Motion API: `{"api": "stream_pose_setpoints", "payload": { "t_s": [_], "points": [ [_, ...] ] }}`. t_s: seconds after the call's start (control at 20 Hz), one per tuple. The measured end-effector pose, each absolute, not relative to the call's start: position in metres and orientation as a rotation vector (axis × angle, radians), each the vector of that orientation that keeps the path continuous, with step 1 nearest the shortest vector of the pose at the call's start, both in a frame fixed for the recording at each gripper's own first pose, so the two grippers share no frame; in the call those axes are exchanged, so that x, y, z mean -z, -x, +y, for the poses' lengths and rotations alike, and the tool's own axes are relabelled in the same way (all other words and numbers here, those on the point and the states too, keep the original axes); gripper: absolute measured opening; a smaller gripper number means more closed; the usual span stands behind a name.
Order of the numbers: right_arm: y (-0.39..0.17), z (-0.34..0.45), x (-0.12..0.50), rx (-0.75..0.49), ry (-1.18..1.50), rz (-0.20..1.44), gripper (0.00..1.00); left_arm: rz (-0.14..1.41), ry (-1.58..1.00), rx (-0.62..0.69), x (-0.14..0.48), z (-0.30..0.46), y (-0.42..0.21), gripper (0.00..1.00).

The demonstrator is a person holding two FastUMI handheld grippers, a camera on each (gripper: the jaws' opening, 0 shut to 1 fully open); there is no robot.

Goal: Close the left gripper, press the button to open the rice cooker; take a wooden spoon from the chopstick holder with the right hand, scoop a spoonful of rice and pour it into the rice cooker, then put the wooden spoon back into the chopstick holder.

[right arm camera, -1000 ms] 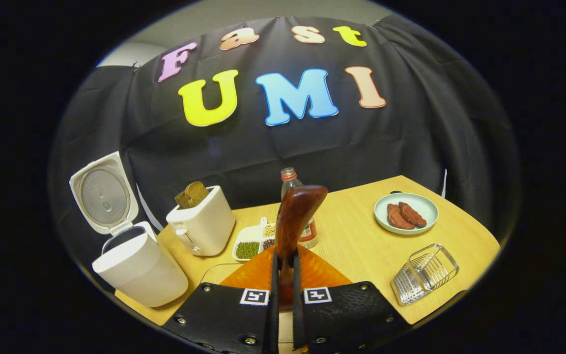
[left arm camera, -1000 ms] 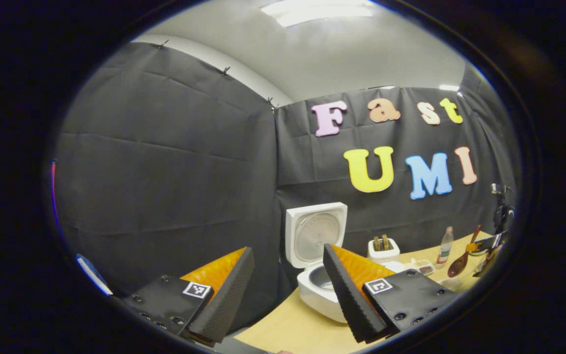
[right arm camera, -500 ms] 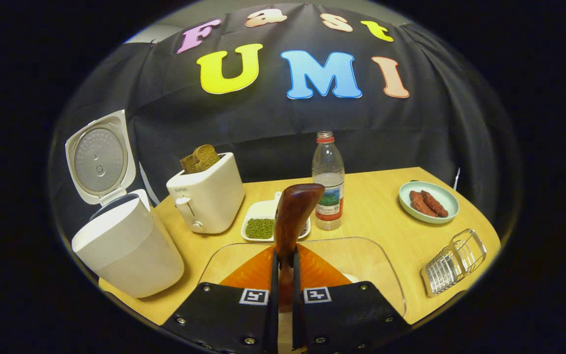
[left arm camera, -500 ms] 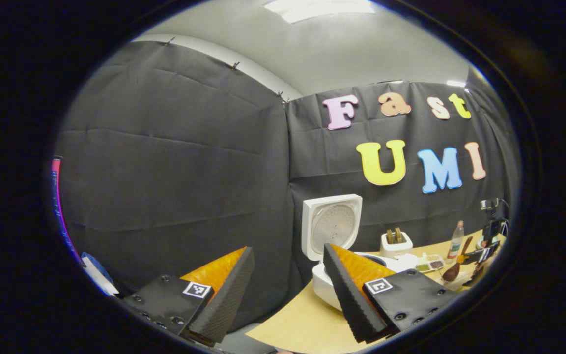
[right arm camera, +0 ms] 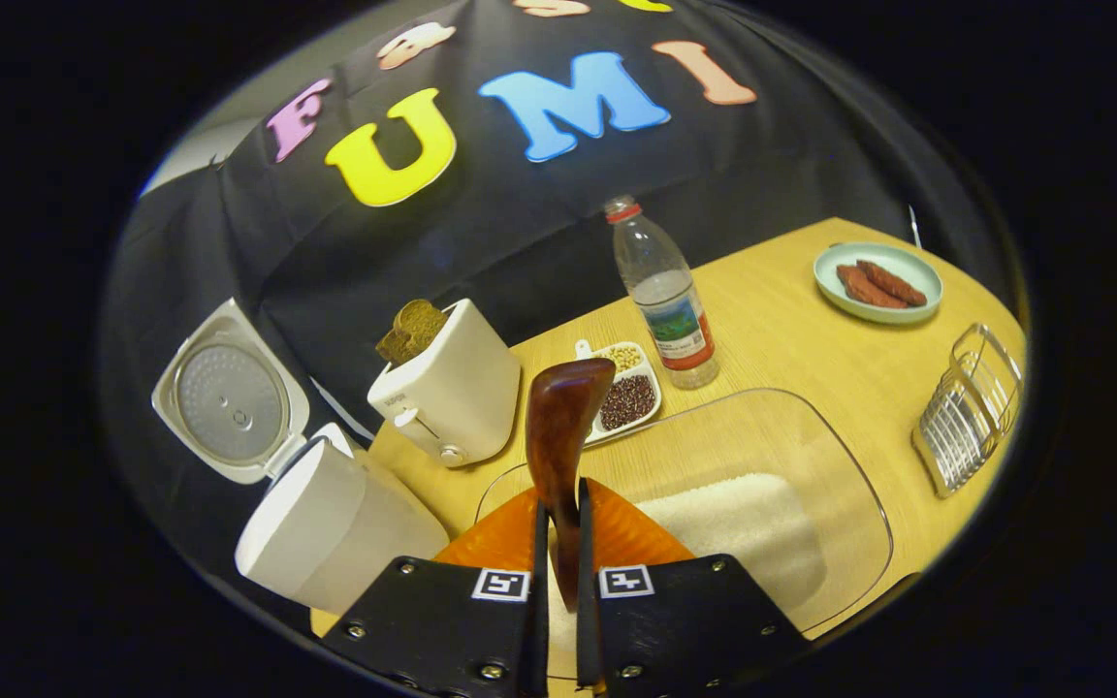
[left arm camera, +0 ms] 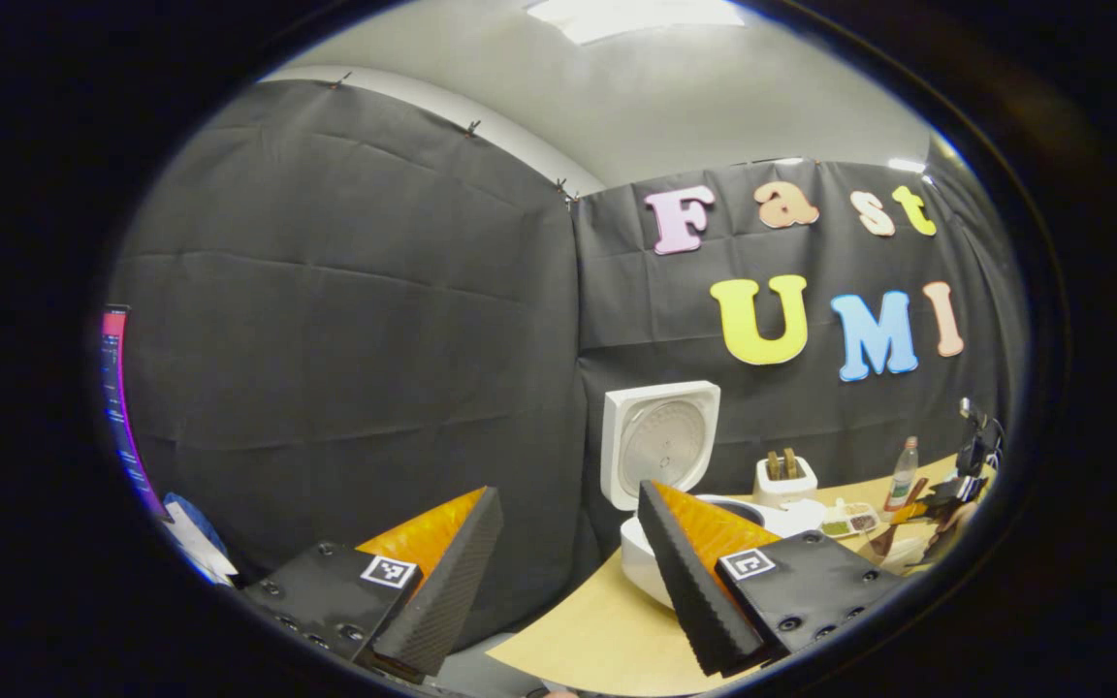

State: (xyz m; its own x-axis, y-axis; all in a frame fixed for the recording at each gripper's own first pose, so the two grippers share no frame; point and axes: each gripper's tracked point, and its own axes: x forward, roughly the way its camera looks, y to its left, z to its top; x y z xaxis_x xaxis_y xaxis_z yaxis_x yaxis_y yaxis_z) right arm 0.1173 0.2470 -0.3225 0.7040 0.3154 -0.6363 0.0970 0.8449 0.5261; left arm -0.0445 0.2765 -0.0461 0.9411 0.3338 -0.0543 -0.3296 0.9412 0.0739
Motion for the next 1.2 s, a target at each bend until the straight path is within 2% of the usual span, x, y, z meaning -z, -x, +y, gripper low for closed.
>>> {"api": "stream_pose_setpoints", "payload": {
  "t_s": [0.15,0.2,0.25,0.45,0.5,0.55,0.65,0.7,1.2],
  "points": [
    [-0.116,0.231,0.323,-0.1,-0.711,0.819,0.12,0.053,-0.081,-0.331,0.038,0.27,0.044,0.98],
    [-0.117,0.226,0.32,-0.094,-0.758,0.819,0.12,0.049,-0.076,-0.324,0.036,0.266,0.043,0.94],
    [-0.118,0.221,0.316,-0.091,-0.801,0.813,0.12,0.05,-0.069,-0.317,0.037,0.262,0.043,0.98],
    [-0.121,0.205,0.298,-0.074,-0.899,0.792,0.12,0.058,-0.049,-0.306,0.038,0.253,0.038,0.98],
    [-0.123,0.202,0.292,-0.073,-0.915,0.785,0.12,0.051,-0.043,-0.304,0.036,0.25,0.038,0.94],
    [-0.125,0.2,0.285,-0.074,-0.936,0.778,0.12,0.046,-0.037,-0.299,0.035,0.248,0.039,0.98],
    [-0.129,0.201,0.269,-0.087,-0.988,0.763,0.12,0.042,-0.034,-0.295,0.036,0.247,0.04,1.0],
    [-0.131,0.202,0.261,-0.097,-1.018,0.754,0.12,0.042,-0.034,-0.296,0.037,0.248,0.041,0.98],
    [-0.148,0.257,0.191,-0.227,-1.174,0.708,0.11,0.029,-0.022,-0.343,0.038,0.278,0.062,0.98]
  ]
}}
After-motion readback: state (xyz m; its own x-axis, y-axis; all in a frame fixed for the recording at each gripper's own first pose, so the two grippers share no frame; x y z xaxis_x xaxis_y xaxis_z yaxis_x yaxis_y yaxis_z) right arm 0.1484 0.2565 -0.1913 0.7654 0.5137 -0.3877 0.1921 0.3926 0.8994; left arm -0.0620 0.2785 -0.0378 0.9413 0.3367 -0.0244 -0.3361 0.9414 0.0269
